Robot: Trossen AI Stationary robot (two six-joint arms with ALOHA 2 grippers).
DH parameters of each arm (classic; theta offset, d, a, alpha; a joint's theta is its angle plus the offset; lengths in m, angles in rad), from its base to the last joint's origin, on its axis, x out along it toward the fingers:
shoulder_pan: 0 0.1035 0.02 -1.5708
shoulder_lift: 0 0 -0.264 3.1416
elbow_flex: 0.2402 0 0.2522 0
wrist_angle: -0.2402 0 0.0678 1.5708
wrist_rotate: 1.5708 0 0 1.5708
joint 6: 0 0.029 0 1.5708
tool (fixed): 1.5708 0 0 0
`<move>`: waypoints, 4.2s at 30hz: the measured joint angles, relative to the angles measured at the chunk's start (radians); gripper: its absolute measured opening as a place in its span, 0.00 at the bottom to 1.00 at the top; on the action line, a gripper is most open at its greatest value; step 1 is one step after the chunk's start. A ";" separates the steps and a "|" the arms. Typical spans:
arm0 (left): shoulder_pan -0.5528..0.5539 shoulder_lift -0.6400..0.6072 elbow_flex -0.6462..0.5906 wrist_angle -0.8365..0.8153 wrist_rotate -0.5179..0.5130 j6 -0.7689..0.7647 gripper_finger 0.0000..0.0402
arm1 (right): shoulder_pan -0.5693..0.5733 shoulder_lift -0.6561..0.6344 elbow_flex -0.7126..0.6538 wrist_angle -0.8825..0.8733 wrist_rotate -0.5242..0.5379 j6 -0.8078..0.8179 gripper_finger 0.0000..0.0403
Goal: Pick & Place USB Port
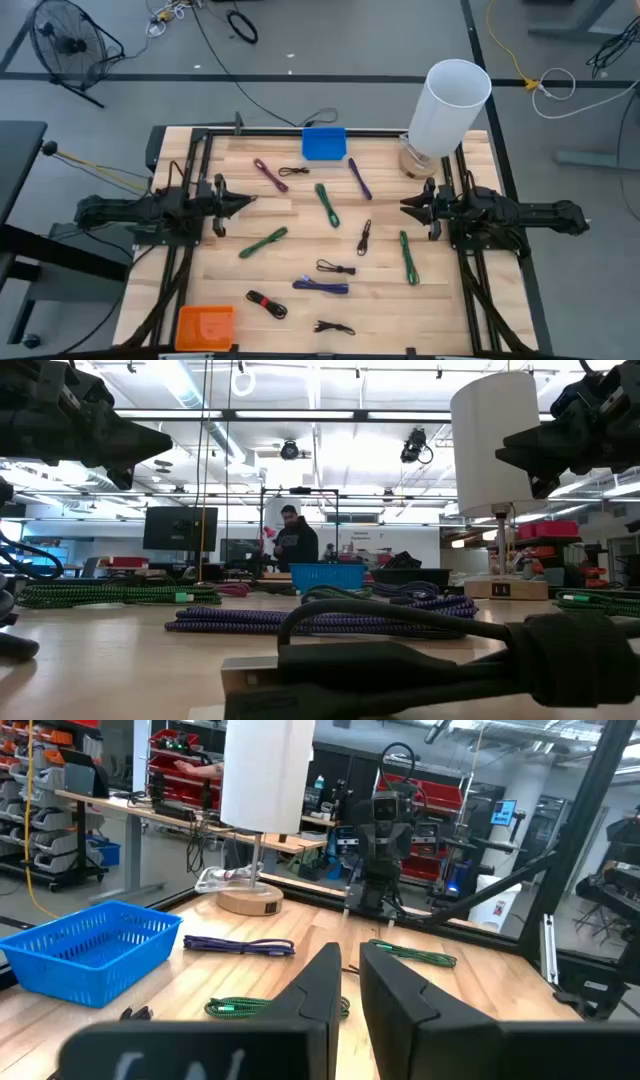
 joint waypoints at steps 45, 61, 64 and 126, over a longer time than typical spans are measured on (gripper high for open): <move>0.000 0.000 0.000 0.000 0.000 0.000 0.11 | 0.000 0.000 0.000 0.000 0.000 0.000 0.26; 0.000 0.000 0.000 0.000 0.000 0.000 0.11 | 0.000 0.000 0.000 0.026 0.008 -0.015 0.26; 0.000 0.000 0.000 0.000 0.000 -0.001 0.11 | 0.000 0.000 0.000 0.072 0.008 -0.015 0.26; 0.000 0.000 0.000 0.154 -0.112 0.024 0.11 | -0.145 1.493 1.008 -0.692 0.417 0.140 0.51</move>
